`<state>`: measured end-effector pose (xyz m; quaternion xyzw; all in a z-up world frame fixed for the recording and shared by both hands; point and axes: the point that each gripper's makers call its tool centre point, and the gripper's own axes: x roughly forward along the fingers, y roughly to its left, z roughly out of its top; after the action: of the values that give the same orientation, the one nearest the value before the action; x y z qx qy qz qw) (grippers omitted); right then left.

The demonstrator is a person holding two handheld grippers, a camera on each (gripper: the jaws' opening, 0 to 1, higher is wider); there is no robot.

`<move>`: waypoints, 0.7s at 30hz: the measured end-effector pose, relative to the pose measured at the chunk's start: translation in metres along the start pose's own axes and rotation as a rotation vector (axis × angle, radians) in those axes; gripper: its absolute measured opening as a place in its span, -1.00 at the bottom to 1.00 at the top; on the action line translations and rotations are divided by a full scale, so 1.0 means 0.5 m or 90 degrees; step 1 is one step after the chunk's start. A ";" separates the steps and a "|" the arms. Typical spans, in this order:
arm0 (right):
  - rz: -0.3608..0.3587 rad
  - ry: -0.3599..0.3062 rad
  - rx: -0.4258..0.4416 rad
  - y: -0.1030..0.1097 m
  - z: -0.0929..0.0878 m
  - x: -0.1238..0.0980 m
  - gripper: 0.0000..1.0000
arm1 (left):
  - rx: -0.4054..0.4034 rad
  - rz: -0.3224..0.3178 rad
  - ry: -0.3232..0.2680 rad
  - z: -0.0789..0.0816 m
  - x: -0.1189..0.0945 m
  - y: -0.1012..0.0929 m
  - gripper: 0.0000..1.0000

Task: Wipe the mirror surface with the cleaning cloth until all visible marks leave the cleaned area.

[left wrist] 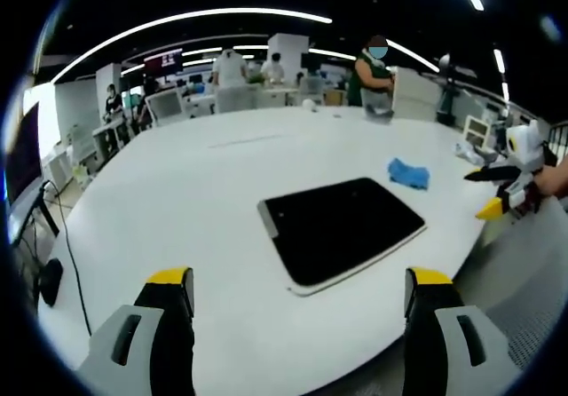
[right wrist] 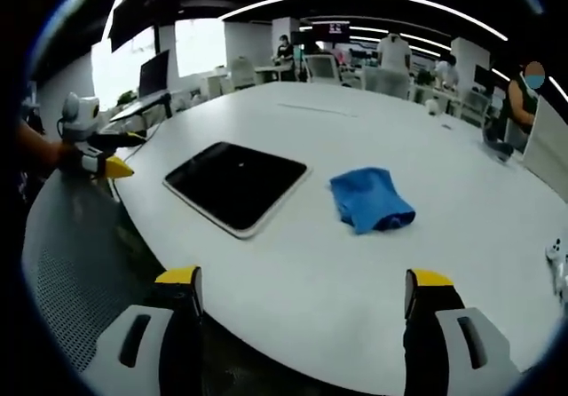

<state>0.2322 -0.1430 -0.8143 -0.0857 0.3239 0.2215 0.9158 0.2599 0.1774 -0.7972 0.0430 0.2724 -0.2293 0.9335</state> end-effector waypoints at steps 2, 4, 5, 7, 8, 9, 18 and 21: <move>0.000 0.001 0.002 0.000 -0.002 0.000 0.87 | 0.001 0.003 -0.002 0.001 -0.001 0.002 0.99; -0.003 0.002 0.000 -0.002 -0.002 0.000 0.87 | 0.004 0.002 -0.002 0.002 -0.001 0.001 0.99; -0.003 0.002 -0.001 -0.001 -0.003 -0.001 0.86 | 0.008 0.002 -0.001 0.002 -0.001 0.000 0.99; -0.001 0.006 -0.002 0.001 -0.005 -0.001 0.86 | 0.012 0.005 -0.008 0.006 -0.001 0.001 0.99; 0.000 0.006 -0.002 0.002 -0.005 -0.001 0.86 | 0.009 0.005 -0.010 0.006 -0.002 0.002 0.99; 0.001 0.004 0.000 0.003 -0.004 -0.001 0.86 | 0.009 0.005 -0.008 0.006 -0.002 0.002 0.99; -0.006 -0.002 0.005 -0.004 -0.002 -0.004 0.86 | 0.008 0.006 -0.005 0.004 -0.003 0.002 0.99; -0.009 -0.004 0.011 -0.005 -0.002 -0.005 0.86 | 0.010 0.003 -0.005 0.004 -0.002 0.001 0.99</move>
<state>0.2312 -0.1466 -0.8134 -0.0795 0.3224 0.2122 0.9191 0.2601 0.1779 -0.7950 0.0502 0.2670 -0.2293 0.9347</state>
